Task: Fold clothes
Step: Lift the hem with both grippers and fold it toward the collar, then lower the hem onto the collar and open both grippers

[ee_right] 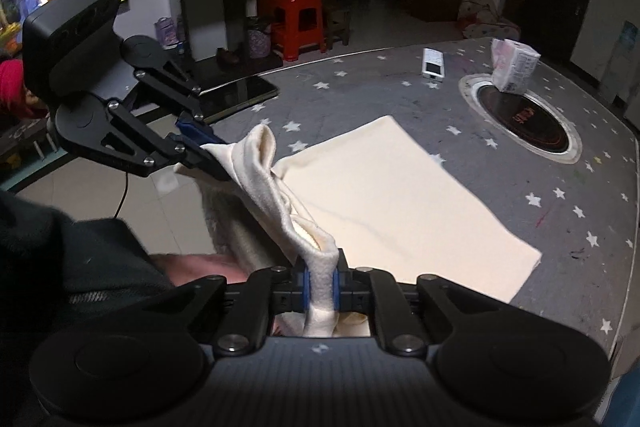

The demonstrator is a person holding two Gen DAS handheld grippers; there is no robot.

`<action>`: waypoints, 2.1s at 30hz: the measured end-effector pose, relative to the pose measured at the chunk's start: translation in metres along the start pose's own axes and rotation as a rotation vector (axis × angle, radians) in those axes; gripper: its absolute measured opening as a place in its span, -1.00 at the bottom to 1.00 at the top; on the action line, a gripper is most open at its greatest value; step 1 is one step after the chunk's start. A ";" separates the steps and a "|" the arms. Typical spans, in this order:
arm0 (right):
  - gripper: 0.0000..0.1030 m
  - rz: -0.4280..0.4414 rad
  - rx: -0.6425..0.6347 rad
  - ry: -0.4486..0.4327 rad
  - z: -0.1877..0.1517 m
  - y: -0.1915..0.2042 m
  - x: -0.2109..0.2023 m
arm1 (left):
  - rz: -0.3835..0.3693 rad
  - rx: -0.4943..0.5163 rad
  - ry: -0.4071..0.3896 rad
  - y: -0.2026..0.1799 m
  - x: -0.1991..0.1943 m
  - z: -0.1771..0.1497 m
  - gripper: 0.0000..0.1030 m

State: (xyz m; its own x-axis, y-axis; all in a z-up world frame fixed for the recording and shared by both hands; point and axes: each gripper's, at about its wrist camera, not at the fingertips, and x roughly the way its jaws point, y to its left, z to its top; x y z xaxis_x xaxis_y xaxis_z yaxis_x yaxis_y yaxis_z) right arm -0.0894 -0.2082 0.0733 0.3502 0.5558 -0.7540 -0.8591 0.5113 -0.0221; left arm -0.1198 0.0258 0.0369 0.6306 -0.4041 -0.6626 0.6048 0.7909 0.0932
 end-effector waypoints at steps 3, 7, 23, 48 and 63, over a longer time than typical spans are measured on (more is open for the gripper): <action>-0.83 0.008 0.039 0.003 0.010 -0.023 0.008 | -0.010 -0.025 0.006 0.020 0.015 0.016 -0.78; -0.83 0.006 0.078 0.022 0.026 -0.057 0.023 | 0.003 -0.034 0.018 0.047 0.042 0.039 -0.78; -0.77 -0.068 0.254 0.063 0.056 -0.167 0.132 | 0.092 -0.205 0.153 0.135 0.170 0.076 -0.69; -0.51 -0.087 0.347 -0.002 0.067 -0.154 0.171 | 0.169 -0.363 0.049 0.122 0.143 0.069 -0.20; -0.56 -0.091 0.353 -0.006 0.088 -0.146 0.199 | 0.258 -0.475 0.081 0.135 0.135 0.039 -0.17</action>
State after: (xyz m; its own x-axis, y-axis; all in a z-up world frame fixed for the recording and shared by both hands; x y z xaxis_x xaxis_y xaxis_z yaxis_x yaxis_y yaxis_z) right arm 0.1389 -0.1146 -0.0153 0.4226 0.5006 -0.7555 -0.6429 0.7531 0.1394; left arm 0.0665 0.0597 -0.0110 0.6784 -0.1475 -0.7197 0.1375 0.9878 -0.0728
